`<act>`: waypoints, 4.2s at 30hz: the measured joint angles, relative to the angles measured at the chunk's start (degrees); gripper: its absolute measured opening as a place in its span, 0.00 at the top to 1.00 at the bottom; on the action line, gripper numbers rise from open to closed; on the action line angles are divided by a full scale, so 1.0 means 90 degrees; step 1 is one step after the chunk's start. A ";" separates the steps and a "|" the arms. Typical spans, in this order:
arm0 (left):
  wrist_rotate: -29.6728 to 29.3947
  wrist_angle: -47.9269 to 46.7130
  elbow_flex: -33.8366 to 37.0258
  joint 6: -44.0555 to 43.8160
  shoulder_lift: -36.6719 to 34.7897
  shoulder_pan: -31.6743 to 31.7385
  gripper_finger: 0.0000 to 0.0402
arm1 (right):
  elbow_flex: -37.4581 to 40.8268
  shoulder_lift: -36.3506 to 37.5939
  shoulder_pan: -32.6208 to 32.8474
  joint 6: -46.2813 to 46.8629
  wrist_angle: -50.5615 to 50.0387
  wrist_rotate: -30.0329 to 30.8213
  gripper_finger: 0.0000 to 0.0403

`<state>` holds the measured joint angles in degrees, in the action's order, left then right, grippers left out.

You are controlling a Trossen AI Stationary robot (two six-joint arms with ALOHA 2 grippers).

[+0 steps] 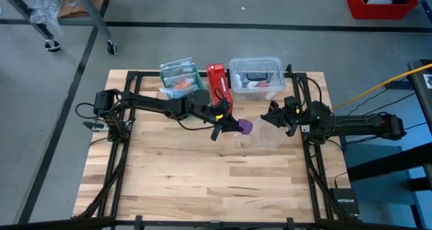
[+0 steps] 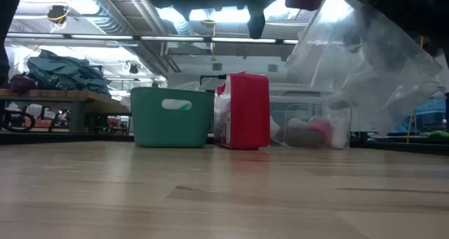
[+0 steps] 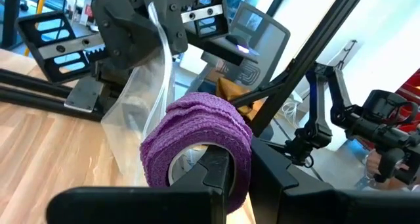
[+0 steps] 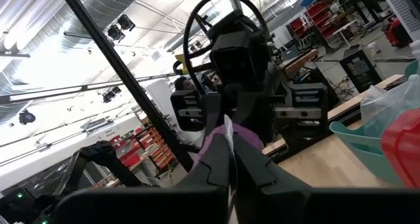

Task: Roll bandage
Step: Put the purple bandage into the transparent zip bag

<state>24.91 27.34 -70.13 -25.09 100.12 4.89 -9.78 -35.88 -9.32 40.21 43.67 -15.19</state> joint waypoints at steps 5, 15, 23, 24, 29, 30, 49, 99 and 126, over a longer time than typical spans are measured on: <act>0.0000 -0.0292 0.0000 -0.0150 0.0000 0.0000 0.93 | 0.0000 0.0000 -0.0002 0.0000 0.0047 -0.0001 0.99; 0.0000 -0.0062 0.0000 -0.0107 0.0000 0.0005 0.93 | 0.0000 0.0002 -0.0002 0.0001 0.0317 -0.0227 0.99; 0.0367 0.1079 -0.0005 -0.0194 -0.0067 0.0002 0.93 | 0.0000 0.0000 -0.0002 -0.0001 0.0023 -0.0280 0.99; 0.0369 0.1004 -0.0005 -0.0187 -0.0089 0.0008 0.93 | 0.0000 0.0018 -0.0002 -0.0019 0.0026 -0.0353 0.99; 0.0363 0.0636 -0.0002 -0.0228 -0.0237 0.0058 0.93 | 0.0000 0.0111 -0.0002 -0.0390 0.0035 -0.0950 0.99; 0.0367 0.0629 -0.0002 -0.0255 -0.0243 0.0058 0.93 | 0.0000 0.0133 -0.0002 -0.0515 0.0040 -0.1035 0.99; -0.0005 -0.2940 -0.0002 -0.0033 -0.0243 -0.0009 0.93 | 0.0000 0.0252 -0.0002 -0.1527 0.0640 -0.2150 0.99; -0.1575 -0.1071 0.0002 0.0501 -0.0233 -0.0750 0.52 | 0.0000 0.0250 -0.0007 -0.1579 0.0601 -0.1362 0.99; -0.1661 -0.0714 0.0000 0.0451 -0.0240 -0.0792 0.52 | -0.0002 0.0250 -0.0002 -0.1576 0.0320 -0.0645 0.99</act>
<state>9.96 20.92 -70.13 -21.03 97.95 -2.24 -9.80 -33.63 -9.34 26.02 46.55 -20.99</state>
